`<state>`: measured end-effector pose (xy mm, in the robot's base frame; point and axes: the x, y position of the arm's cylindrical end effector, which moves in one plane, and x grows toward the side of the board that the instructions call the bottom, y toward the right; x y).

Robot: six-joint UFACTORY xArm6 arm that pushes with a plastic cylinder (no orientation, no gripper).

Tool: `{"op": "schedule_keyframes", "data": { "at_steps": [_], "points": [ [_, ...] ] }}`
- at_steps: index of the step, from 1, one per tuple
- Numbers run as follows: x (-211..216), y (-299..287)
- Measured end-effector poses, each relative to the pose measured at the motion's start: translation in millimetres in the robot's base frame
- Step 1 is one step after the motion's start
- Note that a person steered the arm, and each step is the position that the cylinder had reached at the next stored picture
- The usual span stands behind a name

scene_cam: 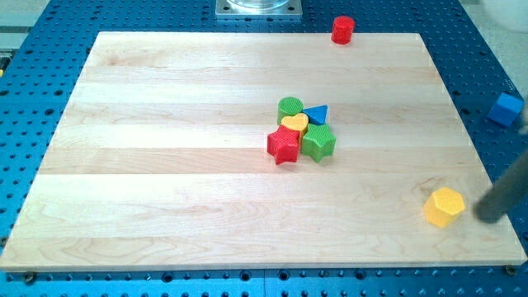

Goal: Place the hexagon into the heart

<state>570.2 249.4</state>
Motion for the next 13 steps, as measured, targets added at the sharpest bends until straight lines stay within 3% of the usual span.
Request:
{"op": "schedule_keyframes", "data": {
  "at_steps": [1, 3, 4, 5, 6, 7, 8, 9, 11, 13],
  "points": [
    [5, -121],
    [-27, -300],
    [-58, -293],
    [-32, -356],
    [-86, -353],
    [-102, -308],
    [-70, -358],
    [-64, -328],
    [-43, -323],
    [-105, -289]
  ]
}}
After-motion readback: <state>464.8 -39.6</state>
